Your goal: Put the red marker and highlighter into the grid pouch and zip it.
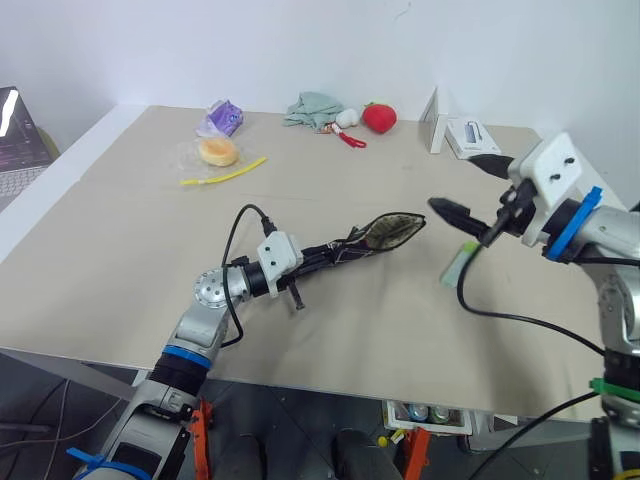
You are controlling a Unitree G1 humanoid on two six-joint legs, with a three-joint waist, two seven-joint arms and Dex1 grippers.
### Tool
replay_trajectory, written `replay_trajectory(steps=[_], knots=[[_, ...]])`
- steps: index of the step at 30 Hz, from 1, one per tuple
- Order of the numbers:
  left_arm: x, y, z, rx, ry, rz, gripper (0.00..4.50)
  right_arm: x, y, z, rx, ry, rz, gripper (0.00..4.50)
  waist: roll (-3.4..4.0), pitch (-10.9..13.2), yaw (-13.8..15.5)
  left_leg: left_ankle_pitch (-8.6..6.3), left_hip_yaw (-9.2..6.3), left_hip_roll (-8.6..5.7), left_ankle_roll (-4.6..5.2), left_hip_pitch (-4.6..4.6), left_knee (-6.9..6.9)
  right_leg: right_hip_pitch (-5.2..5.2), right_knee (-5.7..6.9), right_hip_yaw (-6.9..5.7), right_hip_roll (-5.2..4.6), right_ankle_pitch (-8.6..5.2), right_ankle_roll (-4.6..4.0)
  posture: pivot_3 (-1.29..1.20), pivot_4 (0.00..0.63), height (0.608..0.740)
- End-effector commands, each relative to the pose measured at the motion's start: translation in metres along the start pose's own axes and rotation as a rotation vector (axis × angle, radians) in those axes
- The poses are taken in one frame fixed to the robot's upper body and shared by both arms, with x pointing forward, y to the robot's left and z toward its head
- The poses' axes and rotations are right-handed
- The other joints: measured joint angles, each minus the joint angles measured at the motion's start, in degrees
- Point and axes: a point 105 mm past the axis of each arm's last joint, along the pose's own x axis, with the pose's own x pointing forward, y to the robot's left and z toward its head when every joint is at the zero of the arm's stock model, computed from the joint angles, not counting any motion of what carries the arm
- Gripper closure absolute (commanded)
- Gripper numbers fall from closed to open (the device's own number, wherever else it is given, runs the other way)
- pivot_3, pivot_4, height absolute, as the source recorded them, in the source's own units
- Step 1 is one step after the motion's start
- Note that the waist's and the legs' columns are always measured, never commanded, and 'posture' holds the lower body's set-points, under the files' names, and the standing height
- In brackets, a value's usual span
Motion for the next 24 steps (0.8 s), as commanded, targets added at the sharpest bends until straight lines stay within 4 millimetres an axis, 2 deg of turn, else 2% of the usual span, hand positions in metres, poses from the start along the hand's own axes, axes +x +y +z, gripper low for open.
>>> replay_trajectory(steps=[1,2,5,9,14,21,24], knots=[[-0.003,0.006,0.01,0.011,-0.034,0.03,4.5,-0.01,-0.017,-0.013,0.147,0.082,-0.277,0.07,0.0,0.0,0.0,0.01,-0.01,0.0,-0.01,-0.01,0.0,-0.01,0.01,0.0,0.01,-0.01,0.02,0.0,0.15,0.73],[-0.003,0.007,0.009,0.009,-0.032,0.031,4.5,-0.01,-0.015,-0.029,0.192,0.153,-0.373,0.07,0.02,0.0,0.0,0.02,-0.01,0.0,-0.02,-0.01,-0.01,-0.02,0.02,0.01,0.01,-0.01,0.01,0.0,0.15,0.73],[-0.003,0.008,0.008,0.007,-0.029,0.028,4.5,-0.015,-0.006,-0.053,0.297,0.281,-0.555,0.07,0.03,0.0,0.0,0.03,-0.02,0.01,-0.03,-0.02,-0.09,-0.09,0.03,0.0,0.03,-0.01,-0.02,0.0,0.15,0.73],[-0.002,0.006,0.008,0.008,-0.029,0.019,4.5,-0.017,0.003,-0.065,0.35,0.357,-0.676,0.07,0.05,0.0,0.0,0.03,-0.01,0.02,-0.04,-0.07,-0.15,-0.14,0.03,0.0,0.03,-0.03,-0.06,0.0,0.15,0.73],[-0.003,0.006,0.008,0.012,-0.027,0.022,4.5,-0.014,0.021,-0.092,0.471,0.474,-0.695,0.07,0.04,0.0,0.0,0.02,-0.01,0.01,-0.03,-0.1,-0.16,-0.15,0.01,-0.01,0.01,-0.04,-0.07,0.0,0.15,0.73],[-0.005,0.004,0.008,0.01,-0.028,0.035,4.5,-0.004,0.046,-0.11,0.579,0.551,-0.648,0.07,0.05,0.0,-0.1,0.02,-0.03,0.01,-0.02,-0.09,-0.17,-0.14,0.01,-0.04,0.03,-0.09,0.01,0.0,0.15,0.73],[-0.005,0.003,0.008,0.008,-0.03,0.041,4.5,-0.001,0.051,-0.116,0.585,0.575,-0.644,0.07,0.05,0.0,-0.1,0.02,-0.03,0.02,-0.02,-0.1,-0.17,-0.15,0.01,-0.04,0.03,-0.09,0.01,0.0,0.15,0.73]])
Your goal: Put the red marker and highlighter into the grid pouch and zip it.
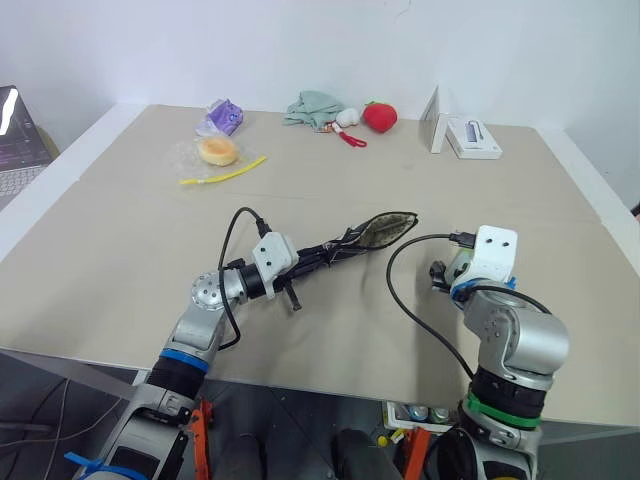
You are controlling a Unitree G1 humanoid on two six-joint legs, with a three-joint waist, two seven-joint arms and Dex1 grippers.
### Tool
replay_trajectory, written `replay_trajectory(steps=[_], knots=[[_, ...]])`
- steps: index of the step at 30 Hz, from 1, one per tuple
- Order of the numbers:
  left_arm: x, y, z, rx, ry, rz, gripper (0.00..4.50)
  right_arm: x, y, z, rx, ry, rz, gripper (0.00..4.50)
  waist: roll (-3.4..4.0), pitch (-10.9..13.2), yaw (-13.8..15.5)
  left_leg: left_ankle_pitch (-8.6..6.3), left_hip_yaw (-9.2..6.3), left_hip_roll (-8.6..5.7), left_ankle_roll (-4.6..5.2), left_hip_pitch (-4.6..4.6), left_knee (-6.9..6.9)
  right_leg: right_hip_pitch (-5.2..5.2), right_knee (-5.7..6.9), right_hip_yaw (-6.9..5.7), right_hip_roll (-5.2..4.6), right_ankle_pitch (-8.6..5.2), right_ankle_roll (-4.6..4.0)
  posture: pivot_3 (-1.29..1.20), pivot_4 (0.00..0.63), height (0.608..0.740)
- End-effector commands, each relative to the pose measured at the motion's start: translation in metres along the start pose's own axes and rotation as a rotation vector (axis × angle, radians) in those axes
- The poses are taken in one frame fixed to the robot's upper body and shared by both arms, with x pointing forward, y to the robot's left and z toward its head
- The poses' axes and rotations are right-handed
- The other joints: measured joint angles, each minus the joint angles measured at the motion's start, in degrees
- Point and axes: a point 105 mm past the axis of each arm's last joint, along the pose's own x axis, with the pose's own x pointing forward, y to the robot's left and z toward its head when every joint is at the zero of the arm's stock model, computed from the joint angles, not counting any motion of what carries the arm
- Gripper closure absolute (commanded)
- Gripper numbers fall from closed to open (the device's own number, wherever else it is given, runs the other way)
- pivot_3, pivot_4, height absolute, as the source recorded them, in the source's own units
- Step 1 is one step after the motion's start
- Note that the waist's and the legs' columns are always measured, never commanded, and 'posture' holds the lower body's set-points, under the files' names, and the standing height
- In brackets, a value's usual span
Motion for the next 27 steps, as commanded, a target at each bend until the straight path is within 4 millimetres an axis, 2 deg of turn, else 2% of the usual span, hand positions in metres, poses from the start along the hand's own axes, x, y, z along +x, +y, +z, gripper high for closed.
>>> replay_trajectory(steps=[1,9,12,15,18,20,22,24,25,27], knots=[[-0.001,0.004,0.011,0.025,-0.035,0.025,4.5,0.0,0.001,0.006,0.002,-0.025,-0.011,0.07,0.0,0.0,0.0,0.0,0.0,0.0,0.0,0.0,0.0,0.0,0.0,0.0,0.0,0.0,0.0,0.0,0.15,0.73],[-0.001,0.004,0.012,0.023,-0.037,0.036,4.5,0.006,0.0,0.002,-0.033,-0.003,-0.04,0.07,-0.01,0.0,-0.1,0.0,0.0,0.0,0.0,0.05,0.0,0.04,-0.01,0.0,0.0,-0.05,0.11,0.0,0.15,0.73],[-0.001,0.004,0.013,0.022,-0.039,0.038,4.5,0.008,-0.004,0.0,-0.048,0.002,-0.055,0.8,-0.01,0.0,-0.2,0.01,0.0,0.0,0.01,0.05,0.01,0.04,-0.01,0.0,0.0,-0.05,0.11,0.0,0.15,0.73],[-0.001,0.004,0.013,0.021,-0.041,0.039,4.5,0.009,-0.006,-0.003,-0.047,0.008,-0.064,2.24,-0.02,0.0,-0.1,0.01,-0.01,0.0,0.01,0.04,0.01,0.05,-0.01,-0.01,0.0,-0.06,0.12,0.0,0.15,0.73],[0.0,0.004,0.013,0.021,-0.042,0.039,4.5,0.01,-0.009,-0.003,-0.041,0.009,-0.073,3.45,-0.02,0.0,0.0,0.01,-0.02,-0.01,0.01,-0.02,0.01,0.05,-0.06,-0.03,-0.03,-0.09,0.17,0.0,0.15,0.73],[0.0,0.004,0.014,0.022,-0.044,0.039,4.5,0.01,-0.013,0.002,-0.022,-0.014,-0.089,3.46,-0.02,0.0,0.0,0.01,-0.01,-0.01,0.01,-0.04,0.01,0.05,-0.1,-0.02,-0.04,-0.1,0.17,0.0,0.15,0.73],[0.001,0.005,0.014,0.023,-0.046,0.038,4.5,0.01,-0.018,0.011,0.003,-0.053,-0.104,3.46,-0.02,0.0,0.0,0.01,-0.02,-0.01,0.01,-0.04,0.01,0.05,-0.1,-0.04,-0.03,-0.1,0.17,0.0,0.15,0.73],[0.001,0.005,0.015,0.023,-0.048,0.037,4.5,0.01,-0.021,0.033,0.005,-0.151,-0.071,3.46,-0.02,0.0,0.0,0.01,-0.02,-0.02,0.01,-0.05,0.01,0.04,-0.1,-0.03,-0.03,-0.1,0.17,0.0,0.15,0.73],[0.002,0.005,0.016,0.023,-0.05,0.035,4.5,0.008,-0.017,0.052,-0.017,-0.238,-0.011,3.46,0.0,0.0,0.0,0.01,-0.02,-0.03,0.01,-0.07,0.01,0.04,-0.1,-0.03,-0.04,-0.1,0.17,0.0,0.15,0.73],[0.003,0.005,0.017,0.019,-0.057,0.028,4.5,-0.009,-0.011,0.103,-0.189,-0.507,0.103,3.46,0.2,0.1,-0.1,0.01,0.03,-0.05,0.01,-0.13,0.01,-0.01,-0.19,0.01,-0.06,-0.09,0.19,0.0,0.15,0.73]])
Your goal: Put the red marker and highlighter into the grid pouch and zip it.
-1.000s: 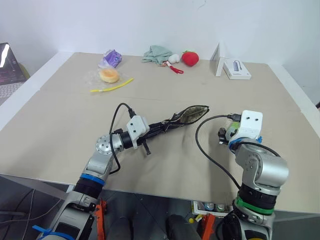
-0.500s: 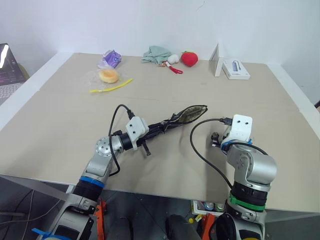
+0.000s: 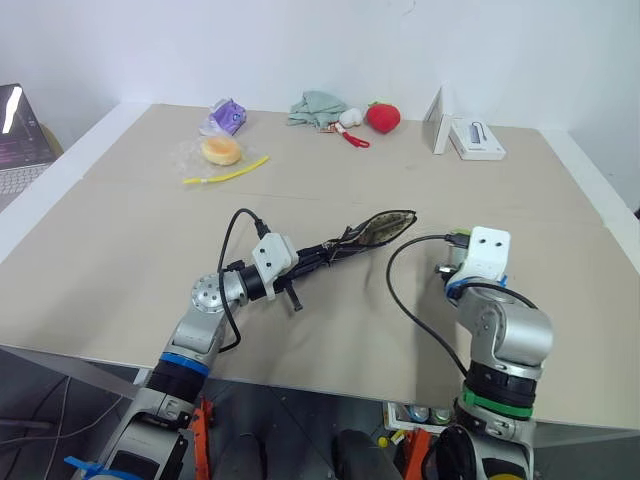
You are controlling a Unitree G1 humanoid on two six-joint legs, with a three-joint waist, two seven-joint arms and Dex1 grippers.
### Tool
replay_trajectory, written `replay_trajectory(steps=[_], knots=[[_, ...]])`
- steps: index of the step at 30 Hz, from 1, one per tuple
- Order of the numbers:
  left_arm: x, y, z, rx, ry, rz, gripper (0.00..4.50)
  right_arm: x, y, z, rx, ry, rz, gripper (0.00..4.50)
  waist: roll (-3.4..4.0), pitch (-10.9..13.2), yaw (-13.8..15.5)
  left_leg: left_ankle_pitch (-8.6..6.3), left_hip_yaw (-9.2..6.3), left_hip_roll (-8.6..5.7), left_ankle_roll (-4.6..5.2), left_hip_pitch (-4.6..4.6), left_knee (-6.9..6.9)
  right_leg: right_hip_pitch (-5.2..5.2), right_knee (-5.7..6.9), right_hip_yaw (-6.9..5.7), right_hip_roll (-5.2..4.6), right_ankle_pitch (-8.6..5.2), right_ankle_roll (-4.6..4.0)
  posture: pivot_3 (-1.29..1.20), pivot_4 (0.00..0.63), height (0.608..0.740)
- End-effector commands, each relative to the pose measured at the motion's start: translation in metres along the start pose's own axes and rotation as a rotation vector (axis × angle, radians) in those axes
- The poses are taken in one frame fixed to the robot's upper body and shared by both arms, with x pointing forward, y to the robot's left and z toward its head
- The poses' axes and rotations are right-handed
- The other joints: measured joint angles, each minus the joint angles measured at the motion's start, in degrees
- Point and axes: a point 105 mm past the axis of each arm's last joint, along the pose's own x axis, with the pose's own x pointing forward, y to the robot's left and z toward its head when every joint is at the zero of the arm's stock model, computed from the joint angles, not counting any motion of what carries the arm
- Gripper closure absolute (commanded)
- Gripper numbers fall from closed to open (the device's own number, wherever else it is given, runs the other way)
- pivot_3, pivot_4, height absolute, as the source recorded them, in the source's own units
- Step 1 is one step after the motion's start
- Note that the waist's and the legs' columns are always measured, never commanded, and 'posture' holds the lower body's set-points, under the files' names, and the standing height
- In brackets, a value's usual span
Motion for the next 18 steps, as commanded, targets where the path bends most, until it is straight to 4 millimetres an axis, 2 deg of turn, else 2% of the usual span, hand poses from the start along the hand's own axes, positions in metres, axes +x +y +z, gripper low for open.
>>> replay_trajectory(steps=[1,3,4,6,9,13,18], knots=[[0.004,0.005,0.016,0.022,-0.055,0.002,4.5,-0.025,0.01,0.1,-0.186,-0.482,0.219,3.46,0.35,0.2,-0.1,0.0,0.02,-0.01,0.0,-0.04,0.0,-0.02,-0.05,0.03,0.0,0.01,0.02,0.0,0.15,0.73],[0.005,0.003,0.017,0.019,-0.06,-0.018,4.5,-0.047,0.021,0.129,-0.327,-0.634,0.421,3.46,0.57,0.4,-0.2,-0.01,0.07,-0.03,0.02,-0.08,-0.02,-0.03,-0.17,0.08,-0.02,0.04,0.08,0.0,0.15,0.73],[0.006,0.001,0.018,0.018,-0.062,-0.029,4.5,-0.059,0.024,0.136,-0.443,-0.687,0.52,3.46,0.56,0.4,-0.4,-0.05,0.04,-0.02,0.08,-0.08,-0.05,-0.03,-0.19,0.05,0.0,0.03,0.1,0.0,0.15,0.73],[0.007,-0.001,0.019,0.018,-0.068,-0.051,4.5,-0.082,0.028,0.127,-0.616,-0.661,0.79,3.46,0.55,0.4,-0.6,-0.16,-0.04,0.0,0.27,-0.07,-0.15,0.01,-0.29,-0.02,0.05,-0.03,0.07,0.0,0.15,0.73],[0.009,-0.004,0.022,0.022,-0.077,-0.076,4.5,-0.102,0.015,0.115,-0.755,-0.526,1.013,3.46,0.55,0.4,-0.4,-0.31,-0.23,0.1,0.51,-0.15,-0.24,0.17,-0.67,-0.23,0.11,-0.01,-0.12,0.0,0.15,0.73],[0.012,-0.008,0.026,0.031,-0.088,-0.114,4.5,-0.111,0.004,0.113,-0.98,-0.416,1.058,3.46,0.67,0.5,0.0,-0.44,-0.18,-0.01,0.67,-0.43,-0.03,0.04,-0.71,-0.19,-0.05,0.06,-0.32,0.0,0.15,0.73],[0.015,-0.011,0.029,0.033,-0.099,-0.133,4.5,-0.103,-0.012,0.099,-1.191,-0.281,1.024,3.46,0.66,0.5,0.2,-0.44,-0.19,-0.04,0.66,-0.44,0.04,0.05,-0.71,-0.25,-0.09,0.06,-0.31,0.0,0.15,0.73]])
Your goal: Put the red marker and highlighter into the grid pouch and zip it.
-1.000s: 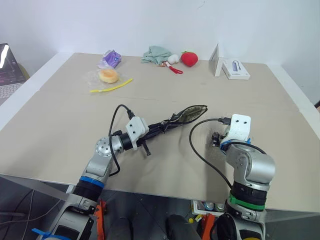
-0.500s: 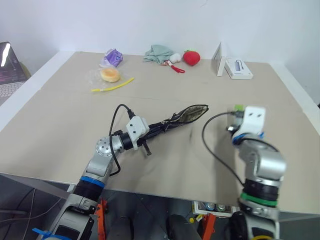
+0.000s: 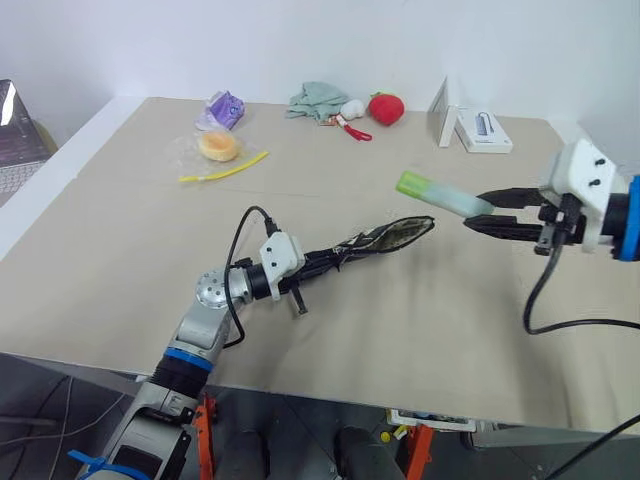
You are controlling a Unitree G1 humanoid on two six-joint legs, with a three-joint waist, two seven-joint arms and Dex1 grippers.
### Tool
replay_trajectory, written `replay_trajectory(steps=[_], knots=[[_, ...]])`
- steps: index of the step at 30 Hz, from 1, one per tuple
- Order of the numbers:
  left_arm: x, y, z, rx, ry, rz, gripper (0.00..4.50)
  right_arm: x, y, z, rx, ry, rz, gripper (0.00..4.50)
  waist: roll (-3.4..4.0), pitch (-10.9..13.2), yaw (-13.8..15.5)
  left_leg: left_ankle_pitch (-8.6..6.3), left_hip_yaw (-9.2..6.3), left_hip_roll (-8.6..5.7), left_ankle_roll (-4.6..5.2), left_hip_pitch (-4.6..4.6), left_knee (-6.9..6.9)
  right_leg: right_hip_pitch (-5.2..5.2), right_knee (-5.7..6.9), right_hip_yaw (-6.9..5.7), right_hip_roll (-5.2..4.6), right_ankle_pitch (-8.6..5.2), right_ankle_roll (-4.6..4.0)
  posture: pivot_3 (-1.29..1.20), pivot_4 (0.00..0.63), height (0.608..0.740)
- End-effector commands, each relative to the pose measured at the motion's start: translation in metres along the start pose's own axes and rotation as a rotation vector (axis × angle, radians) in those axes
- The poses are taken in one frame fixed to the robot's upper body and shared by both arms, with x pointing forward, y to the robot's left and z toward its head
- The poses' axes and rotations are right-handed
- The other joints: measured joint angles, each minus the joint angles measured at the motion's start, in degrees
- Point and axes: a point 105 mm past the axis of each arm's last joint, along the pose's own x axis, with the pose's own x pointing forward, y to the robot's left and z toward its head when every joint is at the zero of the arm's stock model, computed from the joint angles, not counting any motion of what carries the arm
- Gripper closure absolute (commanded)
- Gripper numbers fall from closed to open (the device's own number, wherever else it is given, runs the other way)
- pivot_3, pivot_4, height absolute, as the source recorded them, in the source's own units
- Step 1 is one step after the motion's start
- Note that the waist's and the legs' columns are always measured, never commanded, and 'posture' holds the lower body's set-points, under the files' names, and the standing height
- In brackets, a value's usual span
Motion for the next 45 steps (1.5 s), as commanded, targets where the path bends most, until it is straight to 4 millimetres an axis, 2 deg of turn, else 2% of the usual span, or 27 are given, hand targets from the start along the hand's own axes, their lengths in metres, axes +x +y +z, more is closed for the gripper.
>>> replay_trajectory(steps=[1,5,13,20,25,28,35,37,38,41,42,45], knots=[[0.008,0.0,0.02,0.051,-0.064,-0.026,4.5,-0.004,-0.001,-0.011,-0.096,0.111,0.023,3.46,0.0,0.0,0.0,0.01,-0.01,0.0,-0.01,0.0,0.01,0.0,0.0,-0.01,0.0,0.01,0.01,0.0,0.15,0.73],[0.009,-0.003,0.02,0.05,-0.067,-0.037,4.5,-0.001,0.009,-0.022,-0.11,0.157,0.083,3.46,0.0,0.0,0.0,0.03,0.0,0.0,-0.05,0.0,0.05,0.0,0.01,0.0,0.0,0.0,0.06,0.0,0.15,0.73],[0.012,-0.008,0.022,0.05,-0.071,-0.064,4.5,0.007,0.002,-0.032,-0.191,0.205,0.063,3.46,0.06,0.0,0.0,0.07,-0.02,0.0,-0.12,0.0,0.05,0.01,0.05,-0.01,0.0,0.04,0.01,0.0,0.15,0.73],[0.019,-0.019,0.023,0.066,-0.071,-0.135,4.5,0.025,0.01,-0.018,-0.377,0.212,0.148,3.46,0.09,0.0,0.0,0.13,-0.06,0.0,-0.21,0.01,0.05,0.01,0.07,-0.04,0.01,0.05,-0.01,0.0,0.15,0.73],[0.028,-0.025,0.028,0.071,-0.088,-0.175,4.5,0.041,0.023,-0.005,-0.483,0.178,0.235,3.46,0.1,0.0,0.1,0.13,-0.08,0.0,-0.22,0.01,0.07,0.02,0.08,-0.06,0.01,0.07,-0.03,0.0,0.15,0.73],[0.032,-0.026,0.03,0.072,-0.099,-0.176,4.5,0.048,0.034,-0.001,-0.508,0.158,0.285,3.46,0.1,0.0,0.1,0.14,-0.1,0.0,-0.23,0.01,0.08,0.02,0.1,-0.07,0.01,0.07,-0.04,0.0,0.15,0.73],[0.032,-0.028,0.03,0.06,-0.103,-0.17,4.5,0.058,0.038,0.007,-0.496,0.096,0.277,3.46,0.1,0.0,0.1,0.14,-0.13,0.0,-0.24,0.0,0.11,0.03,0.14,-0.09,0.01,0.09,-0.07,0.0,0.15,0.73],[0.032,-0.028,0.029,0.055,-0.101,-0.168,4.5,0.058,0.035,0.01,-0.468,0.072,0.251,2.42,0.1,0.0,0.1,0.15,-0.14,0.0,-0.24,0.0,0.14,0.03,0.15,-0.1,0.01,0.09,-0.08,0.0,0.15,0.73],[0.032,-0.028,0.029,0.052,-0.1,-0.165,4.5,0.056,0.031,0.013,-0.441,0.058,0.233,2.05,0.11,0.0,0.1,0.15,-0.14,0.0,-0.25,0.0,0.15,0.03,0.17,-0.1,0.01,0.1,-0.08,0.0,0.15,0.73],[0.031,-0.028,0.028,0.047,-0.096,-0.158,4.5,0.046,0.02,0.025,-0.34,-0.018,0.168,0.38,0.11,0.0,0.1,0.16,-0.19,0.0,-0.27,0.0,0.17,0.04,0.19,-0.13,0.01,0.1,-0.08,0.0,0.15,0.73],[0.03,-0.027,0.028,0.046,-0.096,-0.156,4.5,0.042,0.018,0.031,-0.298,-0.052,0.152,0.06,0.1,0.0,0.2,0.16,-0.19,0.0,-0.27,0.0,0.17,0.05,0.2,-0.13,0.01,0.1,-0.08,0.0,0.15,0.73],[0.029,-0.028,0.026,0.041,-0.092,-0.152,4.5,0.033,0.015,0.044,-0.199,-0.142,0.13,0.06,0.1,0.0,0.1,0.16,-0.24,0.0,-0.27,-0.01,0.18,0.06,0.21,-0.16,0.01,0.11,-0.09,0.0,0.15,0.73]])
